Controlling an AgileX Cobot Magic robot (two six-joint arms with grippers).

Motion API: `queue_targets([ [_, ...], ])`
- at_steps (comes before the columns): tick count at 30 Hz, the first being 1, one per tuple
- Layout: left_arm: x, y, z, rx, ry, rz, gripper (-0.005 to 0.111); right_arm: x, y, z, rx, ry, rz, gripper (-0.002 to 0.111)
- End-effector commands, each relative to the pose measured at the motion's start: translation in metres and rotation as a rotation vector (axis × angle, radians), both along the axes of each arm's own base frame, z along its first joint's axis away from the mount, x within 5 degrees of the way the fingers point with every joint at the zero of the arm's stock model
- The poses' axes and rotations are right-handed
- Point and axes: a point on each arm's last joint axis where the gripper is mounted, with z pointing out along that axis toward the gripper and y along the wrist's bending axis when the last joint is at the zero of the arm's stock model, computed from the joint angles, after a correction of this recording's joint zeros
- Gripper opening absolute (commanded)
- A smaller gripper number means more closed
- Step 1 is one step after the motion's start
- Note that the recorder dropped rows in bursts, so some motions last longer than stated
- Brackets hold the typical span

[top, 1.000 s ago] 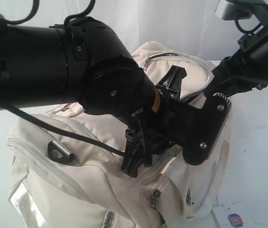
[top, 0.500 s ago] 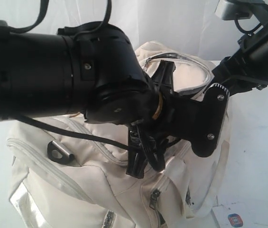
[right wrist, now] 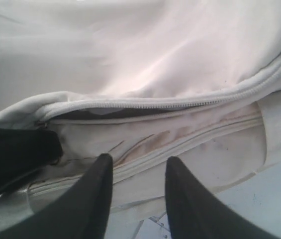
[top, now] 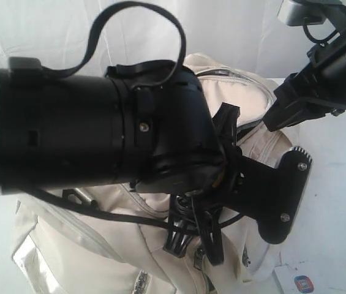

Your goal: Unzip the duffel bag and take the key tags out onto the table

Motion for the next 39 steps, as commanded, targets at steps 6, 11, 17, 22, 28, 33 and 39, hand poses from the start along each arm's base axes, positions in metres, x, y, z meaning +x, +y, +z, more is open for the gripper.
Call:
queue_targets([
  [6,0.003,0.003,-0.017,0.119,0.014,0.073,0.046,0.001,-0.002,0.003,0.003,-0.007,-0.007,0.034],
  [11,0.005,0.003,-0.013,0.131,-0.031,0.064,0.014,0.001,-0.002,0.003,0.003,-0.007,-0.007,0.034],
  [17,0.007,0.001,0.024,0.009,-0.043,0.132,0.000,0.001,-0.002,0.002,-0.007,-0.012,-0.007,0.034],
  [22,0.001,0.006,0.056,-0.077,-0.001,0.169,0.000,0.002,-0.003,0.002,-0.017,-0.019,-0.010,0.034],
  [28,-0.008,0.017,0.074,-0.092,0.080,0.201,0.000,0.003,-0.004,0.002,-0.026,-0.023,-0.036,0.034],
  [33,-0.012,0.025,0.072,-0.023,0.122,0.243,0.000,0.002,-0.004,0.002,-0.020,-0.006,-0.043,0.034],
  [39,-0.016,0.034,0.072,-0.007,0.185,0.355,0.000,-0.010,0.011,0.009,0.140,0.024,0.147,0.037],
])
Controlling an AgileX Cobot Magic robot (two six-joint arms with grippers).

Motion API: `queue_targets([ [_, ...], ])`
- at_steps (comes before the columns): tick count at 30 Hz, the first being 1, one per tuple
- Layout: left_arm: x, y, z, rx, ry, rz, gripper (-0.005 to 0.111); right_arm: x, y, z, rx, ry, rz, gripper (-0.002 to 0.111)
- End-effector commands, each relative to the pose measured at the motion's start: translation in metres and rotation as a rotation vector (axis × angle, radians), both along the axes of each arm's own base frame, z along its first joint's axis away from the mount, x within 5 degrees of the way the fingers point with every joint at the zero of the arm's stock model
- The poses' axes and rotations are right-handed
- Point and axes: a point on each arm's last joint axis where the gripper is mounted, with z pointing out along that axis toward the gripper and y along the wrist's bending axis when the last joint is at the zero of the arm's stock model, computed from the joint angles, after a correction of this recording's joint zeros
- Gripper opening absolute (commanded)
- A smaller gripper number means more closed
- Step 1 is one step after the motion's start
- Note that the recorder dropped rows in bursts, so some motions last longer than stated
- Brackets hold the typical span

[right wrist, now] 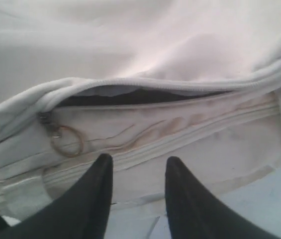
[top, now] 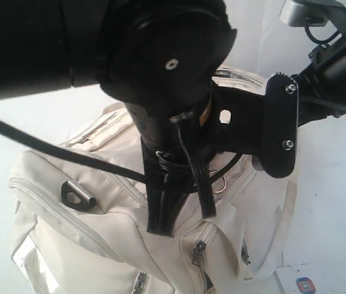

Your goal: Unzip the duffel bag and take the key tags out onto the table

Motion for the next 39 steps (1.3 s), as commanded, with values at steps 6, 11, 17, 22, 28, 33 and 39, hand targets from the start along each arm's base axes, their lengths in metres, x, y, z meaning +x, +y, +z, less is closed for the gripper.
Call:
queue_targets([
  [6,-0.014,0.026,0.028,-0.121,0.070,0.204,0.000,-0.004,0.013,0.006,0.170,-0.066,0.164,0.049],
  [11,-0.030,0.048,0.046,-0.173,0.175,0.258,0.000,0.008,0.008,0.002,0.099,-0.186,0.100,0.050],
  [17,-0.038,0.067,0.056,-0.243,0.204,0.365,0.000,0.011,0.006,0.001,0.073,-0.200,0.077,0.050],
  [22,-0.046,0.092,0.045,-0.177,0.185,0.303,0.000,0.009,0.006,0.000,0.076,-0.171,0.075,0.050],
  [28,-0.050,0.110,0.012,-0.071,0.183,0.343,0.000,0.008,0.006,0.000,0.075,-0.163,0.080,0.050],
  [33,-0.049,0.117,-0.017,0.063,0.158,0.328,0.028,0.008,0.006,0.000,0.083,-0.144,0.053,0.050],
  [39,-0.050,0.122,-0.046,0.155,0.150,0.260,0.077,0.008,0.006,0.000,0.085,-0.134,0.046,0.050],
])
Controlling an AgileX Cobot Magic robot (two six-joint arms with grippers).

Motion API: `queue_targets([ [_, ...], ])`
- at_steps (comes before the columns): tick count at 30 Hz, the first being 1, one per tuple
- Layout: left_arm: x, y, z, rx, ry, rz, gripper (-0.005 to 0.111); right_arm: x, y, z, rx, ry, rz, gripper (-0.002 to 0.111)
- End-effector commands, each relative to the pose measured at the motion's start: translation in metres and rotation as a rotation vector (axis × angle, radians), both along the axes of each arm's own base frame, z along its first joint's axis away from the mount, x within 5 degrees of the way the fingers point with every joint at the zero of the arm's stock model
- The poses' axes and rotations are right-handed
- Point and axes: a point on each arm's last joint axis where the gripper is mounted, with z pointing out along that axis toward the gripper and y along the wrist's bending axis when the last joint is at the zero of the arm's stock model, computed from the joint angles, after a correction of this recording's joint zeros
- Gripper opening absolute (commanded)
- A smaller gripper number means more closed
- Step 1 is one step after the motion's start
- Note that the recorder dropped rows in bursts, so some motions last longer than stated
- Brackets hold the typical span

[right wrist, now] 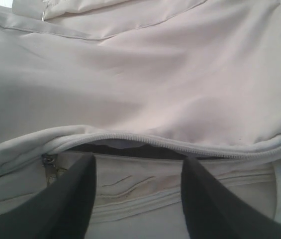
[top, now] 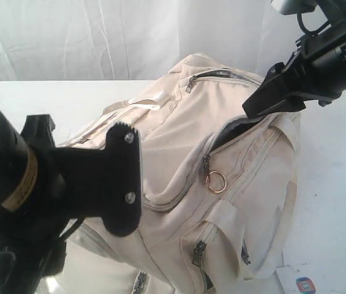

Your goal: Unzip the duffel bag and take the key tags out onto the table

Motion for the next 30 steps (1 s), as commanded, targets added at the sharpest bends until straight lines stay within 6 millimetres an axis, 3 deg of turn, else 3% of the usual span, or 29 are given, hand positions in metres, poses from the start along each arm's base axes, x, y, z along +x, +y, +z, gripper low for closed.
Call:
queue_targets([
  [1,-0.004,0.011,-0.019,0.114,0.012,-0.045,0.077,-0.001,-0.001,-0.002,-0.001,0.017,-0.006,0.050],
  [5,0.001,0.016,-0.036,0.166,-0.049,-0.069,0.064,-0.001,-0.001,-0.002,-0.001,0.017,-0.006,0.050],
  [12,0.016,0.029,-0.049,0.233,-0.269,0.016,0.000,-0.001,-0.001,-0.002,-0.001,0.019,-0.005,0.050],
  [20,0.034,0.045,-0.053,0.336,-0.443,0.054,0.000,-0.001,-0.001,-0.002,-0.001,0.027,-0.004,0.050],
  [25,0.062,0.066,-0.051,0.338,-0.461,0.168,0.000,-0.001,-0.001,-0.002,-0.001,0.027,-0.004,0.050],
  [30,0.098,0.080,-0.047,0.235,-0.558,0.154,0.000,-0.001,-0.001,-0.002,0.000,0.030,-0.008,0.050],
])
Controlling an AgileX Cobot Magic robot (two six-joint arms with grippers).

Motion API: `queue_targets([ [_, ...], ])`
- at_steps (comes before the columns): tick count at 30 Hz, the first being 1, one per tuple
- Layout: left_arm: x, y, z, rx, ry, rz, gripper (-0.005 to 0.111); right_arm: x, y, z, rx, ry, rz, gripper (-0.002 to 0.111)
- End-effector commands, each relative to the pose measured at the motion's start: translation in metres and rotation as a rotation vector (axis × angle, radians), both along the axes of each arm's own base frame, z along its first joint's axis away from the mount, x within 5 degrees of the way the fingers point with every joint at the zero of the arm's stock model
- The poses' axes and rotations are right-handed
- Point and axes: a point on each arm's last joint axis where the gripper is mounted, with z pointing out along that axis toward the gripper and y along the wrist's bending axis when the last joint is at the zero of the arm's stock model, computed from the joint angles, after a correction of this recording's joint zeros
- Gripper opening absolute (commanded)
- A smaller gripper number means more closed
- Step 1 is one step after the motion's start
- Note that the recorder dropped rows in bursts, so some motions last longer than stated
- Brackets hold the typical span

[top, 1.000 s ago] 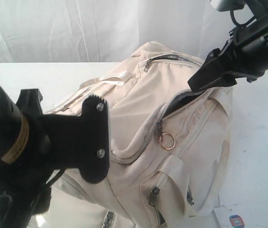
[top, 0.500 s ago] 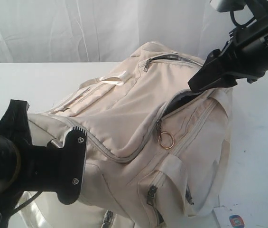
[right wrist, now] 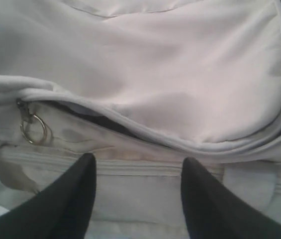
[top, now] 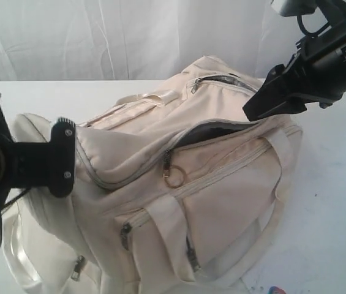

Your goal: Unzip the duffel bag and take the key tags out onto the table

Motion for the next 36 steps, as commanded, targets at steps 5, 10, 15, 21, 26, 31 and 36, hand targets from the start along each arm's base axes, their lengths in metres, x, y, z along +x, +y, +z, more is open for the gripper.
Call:
queue_targets([
  [5,0.053,0.043,0.008,-0.119,-0.154,0.012,0.000,-0.001,-0.001,-0.001,0.004,0.022,-0.011,0.050],
  [10,0.060,0.063,0.014,-0.235,-0.186,0.204,0.004,-0.001,-0.001,-0.001,0.011,0.026,-0.010,0.050],
  [15,0.058,0.055,0.035,-0.456,-0.179,0.292,0.038,-0.003,0.006,0.004,0.080,-0.009,0.061,0.050],
  [21,0.038,0.050,0.065,-0.765,-0.058,0.491,0.071,-0.013,0.024,0.010,0.131,-0.159,0.330,0.050],
  [26,0.006,0.030,0.094,-1.066,0.203,0.403,0.069,-0.018,0.042,0.012,0.083,-0.401,0.535,0.053],
  [31,-0.019,0.005,0.104,-1.279,0.483,0.198,0.063,-0.021,0.061,0.015,0.041,-0.570,0.594,0.058],
  [36,-0.018,-0.008,0.073,-1.408,0.574,0.175,0.062,-0.015,0.077,0.009,-0.040,-0.672,0.579,0.062],
])
